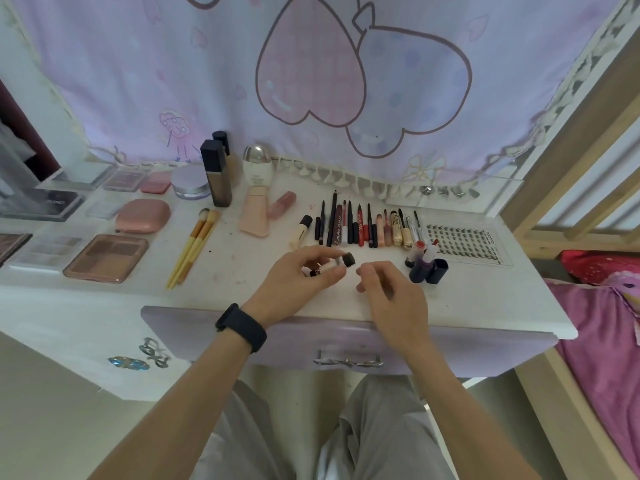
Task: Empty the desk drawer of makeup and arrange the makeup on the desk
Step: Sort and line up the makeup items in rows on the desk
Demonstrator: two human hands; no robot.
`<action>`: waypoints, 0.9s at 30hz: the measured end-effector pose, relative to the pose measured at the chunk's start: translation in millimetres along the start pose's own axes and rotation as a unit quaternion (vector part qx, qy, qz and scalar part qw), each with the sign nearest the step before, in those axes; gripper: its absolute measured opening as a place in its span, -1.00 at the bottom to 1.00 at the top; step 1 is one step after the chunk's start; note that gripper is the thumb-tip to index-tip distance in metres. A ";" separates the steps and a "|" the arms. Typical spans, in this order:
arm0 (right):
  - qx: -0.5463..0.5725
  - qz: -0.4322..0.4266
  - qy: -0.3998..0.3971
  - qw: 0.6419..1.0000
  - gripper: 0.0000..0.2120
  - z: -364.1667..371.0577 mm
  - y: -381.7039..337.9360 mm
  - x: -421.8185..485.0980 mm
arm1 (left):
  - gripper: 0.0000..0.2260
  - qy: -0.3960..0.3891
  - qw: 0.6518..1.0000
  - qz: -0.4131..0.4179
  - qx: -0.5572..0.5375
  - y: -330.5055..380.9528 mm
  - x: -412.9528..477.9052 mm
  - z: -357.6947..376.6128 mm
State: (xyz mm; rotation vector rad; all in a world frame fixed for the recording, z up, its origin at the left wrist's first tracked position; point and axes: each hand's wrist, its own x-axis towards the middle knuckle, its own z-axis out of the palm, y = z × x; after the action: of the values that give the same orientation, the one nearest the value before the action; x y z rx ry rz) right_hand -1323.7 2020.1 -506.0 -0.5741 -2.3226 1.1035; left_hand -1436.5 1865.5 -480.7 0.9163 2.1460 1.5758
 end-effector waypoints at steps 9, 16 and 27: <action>-0.083 -0.015 -0.035 0.996 -0.32 1.7 1.1 2.9 | -0.75 -0.024 0.999 0.015 0.033 -2.8 -4.3 1.8; -0.076 0.007 -0.046 0.996 -0.43 1.9 -0.7 5.5 | -0.62 0.003 0.988 0.031 0.149 -6.5 -6.7 11.7; -0.091 -0.057 -0.047 0.993 -0.53 3.5 5.0 3.0 | -0.66 0.025 0.972 0.032 0.233 -2.8 -7.8 21.5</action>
State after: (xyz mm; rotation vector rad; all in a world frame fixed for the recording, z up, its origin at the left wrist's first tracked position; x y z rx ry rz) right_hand -1327.4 2022.6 -511.2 -0.4566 -2.5207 0.8902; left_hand -1418.7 1875.4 -491.4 1.0990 2.6042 1.1414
